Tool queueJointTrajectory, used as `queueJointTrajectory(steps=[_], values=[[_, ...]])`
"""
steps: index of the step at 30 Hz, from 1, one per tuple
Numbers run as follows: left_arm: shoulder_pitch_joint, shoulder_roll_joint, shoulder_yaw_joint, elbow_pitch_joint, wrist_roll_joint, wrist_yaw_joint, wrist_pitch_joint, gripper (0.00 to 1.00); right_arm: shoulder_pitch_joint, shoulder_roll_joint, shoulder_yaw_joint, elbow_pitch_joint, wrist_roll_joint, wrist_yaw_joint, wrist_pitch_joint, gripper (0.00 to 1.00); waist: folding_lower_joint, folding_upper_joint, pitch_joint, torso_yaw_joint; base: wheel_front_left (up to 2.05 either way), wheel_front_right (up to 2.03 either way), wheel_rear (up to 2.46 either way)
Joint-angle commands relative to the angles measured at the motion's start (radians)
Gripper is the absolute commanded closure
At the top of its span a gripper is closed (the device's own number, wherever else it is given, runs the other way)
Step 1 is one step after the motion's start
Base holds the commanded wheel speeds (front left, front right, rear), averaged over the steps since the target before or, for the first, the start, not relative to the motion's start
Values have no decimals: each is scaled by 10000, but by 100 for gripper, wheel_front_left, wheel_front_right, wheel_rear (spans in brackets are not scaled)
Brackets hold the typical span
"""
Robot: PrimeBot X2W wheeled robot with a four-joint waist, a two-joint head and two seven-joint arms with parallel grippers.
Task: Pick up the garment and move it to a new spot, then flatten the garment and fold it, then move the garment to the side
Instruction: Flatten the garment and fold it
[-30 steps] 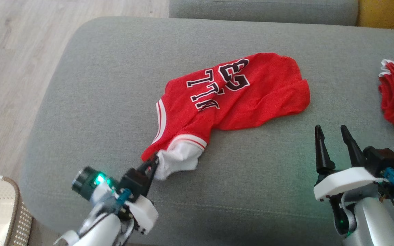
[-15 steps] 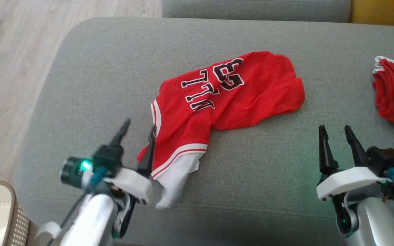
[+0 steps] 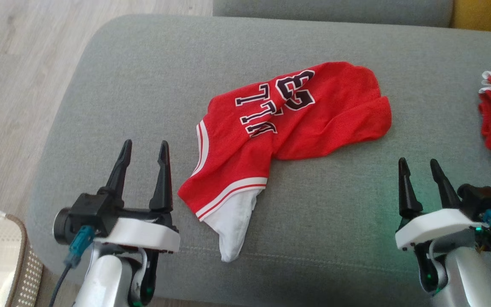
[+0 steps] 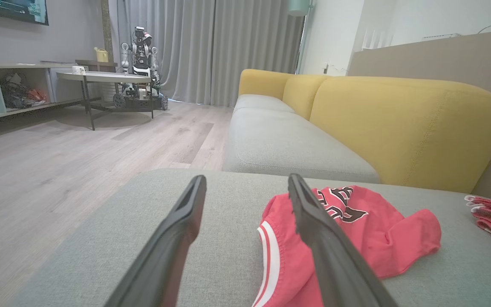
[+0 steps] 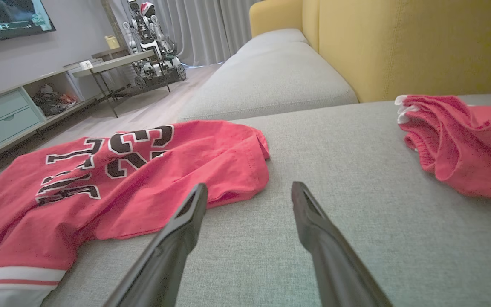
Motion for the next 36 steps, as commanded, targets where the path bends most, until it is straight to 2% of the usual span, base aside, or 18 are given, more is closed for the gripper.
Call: queueJointTrajectory(steps=[1,5,14,19,23,30,31,32,36], values=[[-306,-5,383,-383,87,-70,-51,0,-612,16,167,-140,99,-2,-91,0,0,0,124,85,0,0,0],[-378,-35,276,-317,59,-120,-51,0,-1385,-92,-81,615,221,-2,146,0,0,0,451,316,0,0,0],[-735,-41,-375,-265,-350,157,-51,0,-3649,-821,-603,2801,799,-2,804,0,0,0,1286,971,0,0,0],[-860,-42,-572,-278,-452,283,-51,0,-4354,-1162,-734,3734,922,-2,915,0,0,0,1522,1200,0,0,0],[-937,-42,-641,-308,-509,374,-51,0,-4751,-1402,-420,4316,1120,-2,1019,0,0,0,1665,1330,0,0,0],[-982,-42,-600,-218,-529,418,-51,0,-4913,-1465,532,4869,1985,-2,1269,0,0,0,1626,1261,0,0,0],[-997,-42,-609,-212,-529,417,-51,0,-4922,-1490,671,4914,2105,-2,1295,76,0,0,1617,1239,0,0,0],[-1010,-42,-618,-205,-527,416,-51,0,-4930,-1527,805,4948,2207,-2,1280,100,0,0,1608,1218,0,0,0],[-1038,-43,-605,-190,-508,431,-51,0,-4998,-1740,1256,4986,2451,-2,983,100,0,0,1547,1108,0,0,0]])
